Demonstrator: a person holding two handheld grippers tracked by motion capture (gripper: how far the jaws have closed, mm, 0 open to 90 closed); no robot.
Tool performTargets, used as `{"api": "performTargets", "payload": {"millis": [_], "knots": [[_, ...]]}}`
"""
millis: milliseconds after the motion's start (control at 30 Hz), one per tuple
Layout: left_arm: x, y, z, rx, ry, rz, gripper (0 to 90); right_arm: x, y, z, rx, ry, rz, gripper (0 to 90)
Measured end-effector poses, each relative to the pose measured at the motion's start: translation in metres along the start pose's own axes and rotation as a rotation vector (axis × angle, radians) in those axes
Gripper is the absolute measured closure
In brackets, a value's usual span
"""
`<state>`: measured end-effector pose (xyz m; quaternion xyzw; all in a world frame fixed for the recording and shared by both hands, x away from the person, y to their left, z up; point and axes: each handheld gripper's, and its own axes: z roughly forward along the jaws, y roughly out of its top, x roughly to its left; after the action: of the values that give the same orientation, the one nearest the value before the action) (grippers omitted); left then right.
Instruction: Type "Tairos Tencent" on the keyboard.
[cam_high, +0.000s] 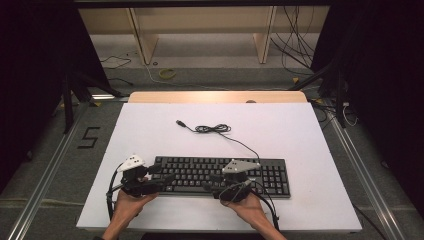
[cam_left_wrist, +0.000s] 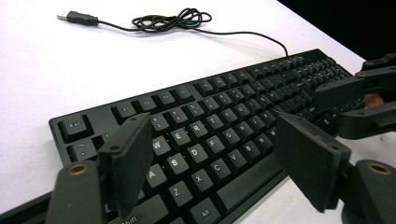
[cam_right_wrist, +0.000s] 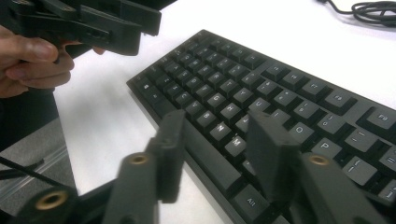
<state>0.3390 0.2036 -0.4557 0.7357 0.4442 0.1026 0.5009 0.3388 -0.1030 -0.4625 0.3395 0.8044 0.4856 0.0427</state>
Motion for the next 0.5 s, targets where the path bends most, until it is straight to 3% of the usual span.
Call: {"api": "performTargets", "payload": {"millis": [500], "knots": [[-0.002,-0.006,-0.008,-0.021,-0.008,0.001,23.5,-0.001,0.002,0.017,0.062,-0.022,-0.011,86.1]]}}
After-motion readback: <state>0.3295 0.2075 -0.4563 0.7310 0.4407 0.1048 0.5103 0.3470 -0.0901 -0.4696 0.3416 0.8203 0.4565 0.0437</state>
